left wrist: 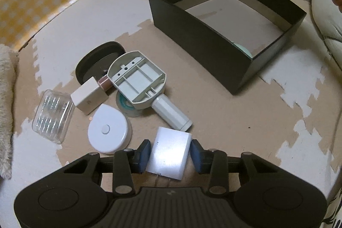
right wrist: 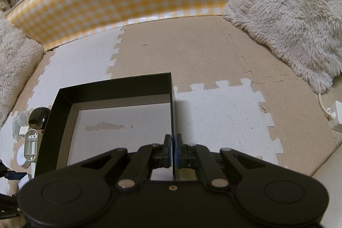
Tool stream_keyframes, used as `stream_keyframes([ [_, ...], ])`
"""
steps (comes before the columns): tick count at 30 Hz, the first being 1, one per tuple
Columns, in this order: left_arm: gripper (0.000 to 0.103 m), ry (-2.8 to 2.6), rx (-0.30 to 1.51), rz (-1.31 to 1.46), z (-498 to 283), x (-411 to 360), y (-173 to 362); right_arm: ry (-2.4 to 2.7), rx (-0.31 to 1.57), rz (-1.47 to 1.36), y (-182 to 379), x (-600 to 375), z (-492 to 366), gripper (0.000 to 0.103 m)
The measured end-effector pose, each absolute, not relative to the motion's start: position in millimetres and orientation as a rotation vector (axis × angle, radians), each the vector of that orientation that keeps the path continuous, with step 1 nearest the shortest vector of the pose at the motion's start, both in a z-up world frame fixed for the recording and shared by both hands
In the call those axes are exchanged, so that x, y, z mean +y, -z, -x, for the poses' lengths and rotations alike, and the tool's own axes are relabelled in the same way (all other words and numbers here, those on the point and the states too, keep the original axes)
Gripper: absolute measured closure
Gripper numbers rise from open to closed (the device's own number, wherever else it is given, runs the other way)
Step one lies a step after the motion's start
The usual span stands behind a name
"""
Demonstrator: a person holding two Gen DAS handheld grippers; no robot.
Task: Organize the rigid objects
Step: 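Carry the white charger cube into the black box and release it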
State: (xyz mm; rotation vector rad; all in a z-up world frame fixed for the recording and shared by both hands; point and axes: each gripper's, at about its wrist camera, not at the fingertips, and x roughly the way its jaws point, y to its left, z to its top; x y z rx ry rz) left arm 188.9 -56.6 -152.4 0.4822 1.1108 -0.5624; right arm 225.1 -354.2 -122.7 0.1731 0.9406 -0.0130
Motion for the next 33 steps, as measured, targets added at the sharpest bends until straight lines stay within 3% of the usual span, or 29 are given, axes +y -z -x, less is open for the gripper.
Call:
stream_keyframes([
  [11,0.065,0.531,0.978,-0.278,-192,-48,97,0.012,0.943,-0.174,123,-355,-225,0.1],
  [19,0.065,0.653,0.889,-0.125,-191,-87,67,0.01,0.95,-0.186,123,-357,-225,0.1],
  [26,0.065,0.735,0.783,-0.303,-200,-151,66,0.009,0.955,-0.192,122,-357,-225,0.099],
  [33,0.065,0.864,0.842,-0.354,-223,-199,88,0.004,0.962,-0.214,123,-361,-226,0.099],
])
